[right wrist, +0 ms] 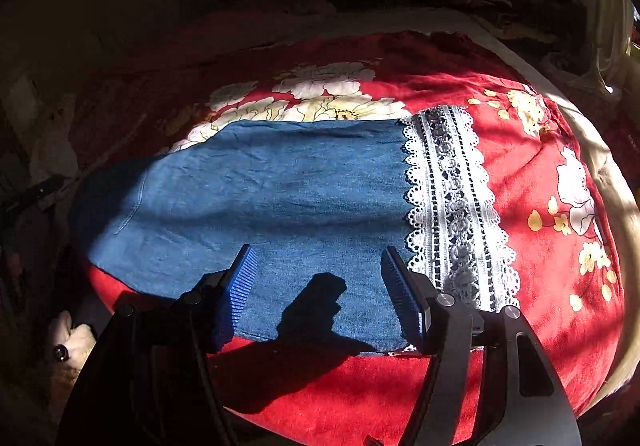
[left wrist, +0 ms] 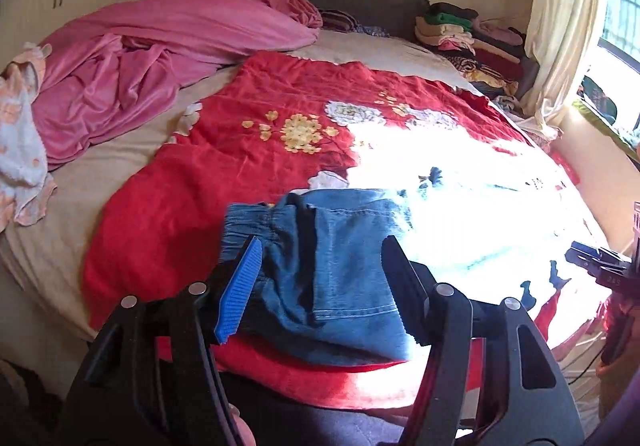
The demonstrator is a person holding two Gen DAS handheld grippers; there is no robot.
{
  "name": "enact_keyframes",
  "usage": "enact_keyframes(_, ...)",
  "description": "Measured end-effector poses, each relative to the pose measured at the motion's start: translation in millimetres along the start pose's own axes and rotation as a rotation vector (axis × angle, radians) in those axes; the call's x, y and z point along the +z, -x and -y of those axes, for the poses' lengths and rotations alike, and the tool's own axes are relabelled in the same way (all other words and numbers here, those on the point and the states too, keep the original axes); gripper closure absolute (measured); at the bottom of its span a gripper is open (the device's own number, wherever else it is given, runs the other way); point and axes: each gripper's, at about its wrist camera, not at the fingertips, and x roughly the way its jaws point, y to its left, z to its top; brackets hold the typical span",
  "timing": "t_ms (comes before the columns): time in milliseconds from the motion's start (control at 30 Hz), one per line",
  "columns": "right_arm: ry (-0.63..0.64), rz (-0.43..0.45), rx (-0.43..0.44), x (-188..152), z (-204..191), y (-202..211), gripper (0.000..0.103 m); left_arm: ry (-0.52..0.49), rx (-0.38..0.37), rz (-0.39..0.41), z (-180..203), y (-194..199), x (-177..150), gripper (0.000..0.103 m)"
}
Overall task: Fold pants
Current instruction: 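Open both grippers and smooth them over the folded denim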
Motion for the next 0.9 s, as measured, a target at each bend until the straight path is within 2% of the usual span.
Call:
enact_keyframes(33,0.012,-0.001,0.001,1.3,-4.5,-2.6,0.039,-0.022,-0.024,-0.001,9.7,-5.2,2.0,0.047)
enact_keyframes(100,0.026,0.008,-0.001,3.4,-11.4,-5.9,0.027,-0.067,-0.065,-0.014,30.9,-18.1,6.2,0.044)
enact_keyframes(267,0.043,-0.003,0.005,5.1,-19.2,-16.2,0.027,-0.162,-0.127,-0.098,76.1,-57.3,6.8,0.043)
enact_keyframes(400,0.051,-0.006,-0.005,4.0,-16.1,-20.1,0.027,-0.234,-0.15,-0.133,106.0,-79.3,7.4,0.042)
enact_keyframes(500,0.017,-0.039,-0.027,-0.1,-3.5,-26.7,0.027,-0.265,-0.17,-0.15,120.7,-93.4,7.3,0.041)
enact_keyframes(600,-0.003,-0.081,-0.103,-7.5,12.1,-33.3,0.026,-0.308,-0.157,-0.177,130.1,-112.8,1.2,0.041)
enact_keyframes(667,0.002,-0.074,-0.087,-13.9,20.4,-33.9,0.026,-0.326,-0.095,-0.224,129.1,-131.8,-7.6,0.041)
enact_keyframes(700,0.005,-0.068,-0.082,-16.6,21.9,-33.7,0.026,-0.321,-0.092,-0.245,127.2,-139.6,-12.2,0.04)
enact_keyframes(800,0.037,-0.064,-0.102,-18.5,17.8,-35.2,0.026,-0.3,-0.113,-0.233,120.0,-146.2,-18.6,0.038)
enact_keyframes(900,-0.003,-0.056,-0.078,-14.7,20.7,-31.2,0.026,-0.279,-0.131,-0.226,116.0,-143.0,-15.8,0.038)
